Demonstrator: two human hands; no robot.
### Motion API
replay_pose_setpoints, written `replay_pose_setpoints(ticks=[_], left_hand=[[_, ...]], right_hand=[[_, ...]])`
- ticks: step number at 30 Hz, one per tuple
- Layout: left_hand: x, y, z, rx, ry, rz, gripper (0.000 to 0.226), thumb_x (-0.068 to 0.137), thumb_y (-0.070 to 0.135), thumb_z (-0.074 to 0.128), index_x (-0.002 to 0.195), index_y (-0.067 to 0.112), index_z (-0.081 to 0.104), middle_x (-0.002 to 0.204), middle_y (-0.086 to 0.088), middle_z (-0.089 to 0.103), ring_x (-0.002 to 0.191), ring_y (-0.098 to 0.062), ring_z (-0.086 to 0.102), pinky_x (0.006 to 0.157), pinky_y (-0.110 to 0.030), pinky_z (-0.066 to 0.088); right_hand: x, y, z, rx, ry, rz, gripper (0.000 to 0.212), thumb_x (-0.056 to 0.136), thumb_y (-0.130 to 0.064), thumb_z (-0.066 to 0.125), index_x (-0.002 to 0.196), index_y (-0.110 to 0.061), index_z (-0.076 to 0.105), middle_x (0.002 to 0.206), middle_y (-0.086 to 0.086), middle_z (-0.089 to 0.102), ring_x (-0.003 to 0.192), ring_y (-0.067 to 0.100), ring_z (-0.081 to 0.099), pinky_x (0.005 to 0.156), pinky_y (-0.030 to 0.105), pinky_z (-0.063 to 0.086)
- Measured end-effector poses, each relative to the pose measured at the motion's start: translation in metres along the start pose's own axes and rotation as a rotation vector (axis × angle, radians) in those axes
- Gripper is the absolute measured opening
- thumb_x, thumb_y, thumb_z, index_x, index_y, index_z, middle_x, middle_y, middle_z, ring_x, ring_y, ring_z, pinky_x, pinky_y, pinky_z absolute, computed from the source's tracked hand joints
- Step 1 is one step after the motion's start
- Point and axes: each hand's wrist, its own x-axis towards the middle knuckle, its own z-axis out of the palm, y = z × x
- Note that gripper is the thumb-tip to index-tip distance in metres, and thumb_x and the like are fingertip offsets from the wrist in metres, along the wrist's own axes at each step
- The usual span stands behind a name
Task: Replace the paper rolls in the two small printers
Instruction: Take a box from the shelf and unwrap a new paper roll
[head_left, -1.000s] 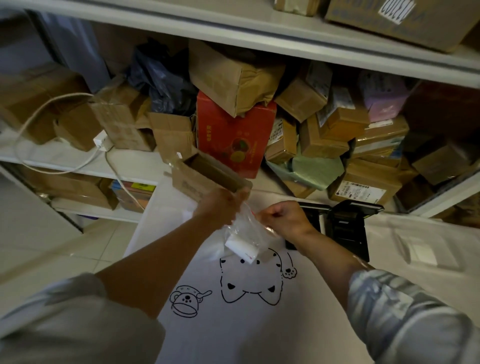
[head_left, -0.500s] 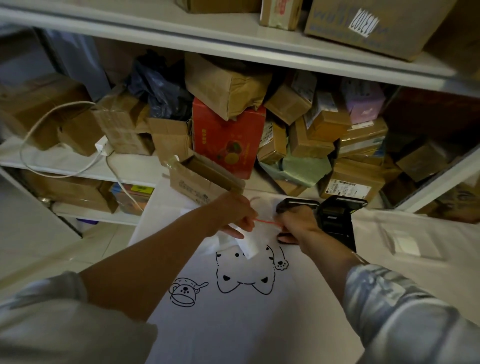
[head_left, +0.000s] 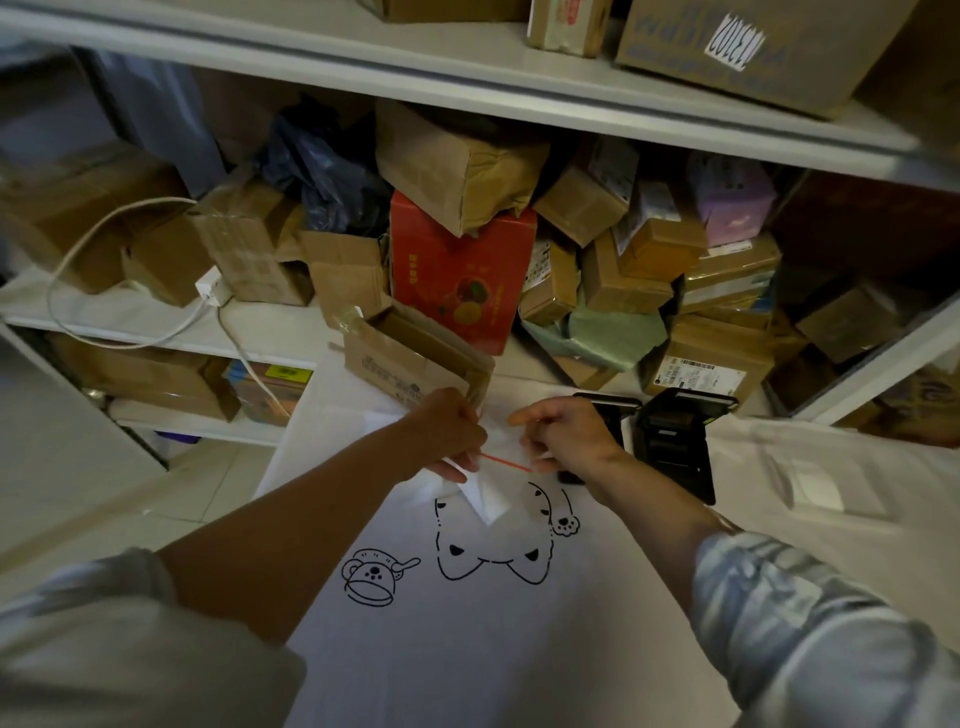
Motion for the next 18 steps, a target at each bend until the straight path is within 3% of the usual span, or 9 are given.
replay_pose_setpoints(ticks=[4, 7, 9, 11, 13, 15, 18], left_hand=[[-0.002, -0.007, -0.006, 0.053, -0.064, -0.054, 0.008, 0.091, 0.004, 0.054, 0.087, 0.010, 0.052, 0.077, -0.008, 0.064, 0.065, -0.015, 0.064, 0.066, -0.033, 0.057], [0.003, -0.017, 0.002, 0.063, -0.161, -0.105, 0.006, 0.089, 0.007, 0.060, 0.094, 0.008, 0.056, 0.083, -0.010, 0.067, 0.071, -0.016, 0.066, 0.069, -0.034, 0.058], [0.010, -0.025, 0.008, -0.010, -0.200, -0.078, 0.022, 0.089, 0.024, 0.063, 0.105, 0.010, 0.057, 0.092, -0.010, 0.070, 0.079, -0.016, 0.069, 0.063, -0.031, 0.060], [0.017, -0.033, 0.013, -0.134, -0.153, -0.068, 0.034, 0.092, 0.042, 0.053, 0.114, 0.015, 0.052, 0.093, -0.009, 0.070, 0.078, -0.017, 0.069, 0.056, -0.028, 0.056], [0.025, -0.043, 0.015, -0.225, 0.007, -0.065, 0.032, 0.097, 0.039, 0.045, 0.117, 0.014, 0.050, 0.088, -0.009, 0.067, 0.073, -0.017, 0.065, 0.054, -0.028, 0.053], [0.034, -0.056, 0.017, -0.199, 0.109, -0.121, 0.024, 0.099, 0.024, 0.044, 0.117, 0.010, 0.052, 0.095, -0.012, 0.063, 0.078, -0.019, 0.062, 0.058, -0.030, 0.054], [0.042, -0.078, 0.026, 0.039, 0.098, -0.263, 0.032, 0.096, 0.013, 0.047, 0.128, 0.009, 0.050, 0.118, -0.010, 0.052, 0.101, -0.024, 0.055, 0.078, -0.033, 0.054]], right_hand=[[0.011, 0.016, 0.000, -0.345, -0.026, 0.055, 0.024, 0.090, -0.004, 0.046, 0.093, -0.014, 0.068, 0.072, 0.003, 0.063, 0.064, 0.015, 0.060, 0.061, 0.028, 0.054], [0.014, 0.016, 0.006, -0.815, -0.169, 0.142, 0.025, 0.090, -0.021, 0.053, 0.111, -0.011, 0.063, 0.102, 0.009, 0.068, 0.091, 0.026, 0.066, 0.083, 0.038, 0.056], [0.011, 0.009, 0.014, -1.045, -0.086, 0.057, 0.030, 0.090, -0.031, 0.055, 0.114, -0.013, 0.059, 0.110, 0.007, 0.064, 0.104, 0.028, 0.063, 0.087, 0.034, 0.050], [0.007, 0.004, 0.021, -1.086, 0.054, -0.161, 0.024, 0.092, -0.029, 0.052, 0.109, -0.016, 0.064, 0.108, 0.007, 0.066, 0.101, 0.028, 0.063, 0.078, 0.031, 0.046], [0.006, 0.004, 0.028, -1.036, 0.041, -0.311, 0.020, 0.091, -0.023, 0.053, 0.098, -0.018, 0.071, 0.101, 0.008, 0.069, 0.093, 0.028, 0.065, 0.071, 0.029, 0.044], [0.009, 0.007, 0.035, -0.901, -0.114, -0.259, 0.019, 0.090, -0.016, 0.054, 0.088, -0.013, 0.072, 0.096, 0.008, 0.068, 0.090, 0.027, 0.064, 0.074, 0.029, 0.048], [0.018, 0.023, 0.048, -0.780, -0.349, -0.060, 0.022, 0.088, -0.004, 0.050, 0.072, -0.013, 0.061, 0.084, 0.007, 0.062, 0.089, 0.027, 0.062, 0.074, 0.030, 0.047]])
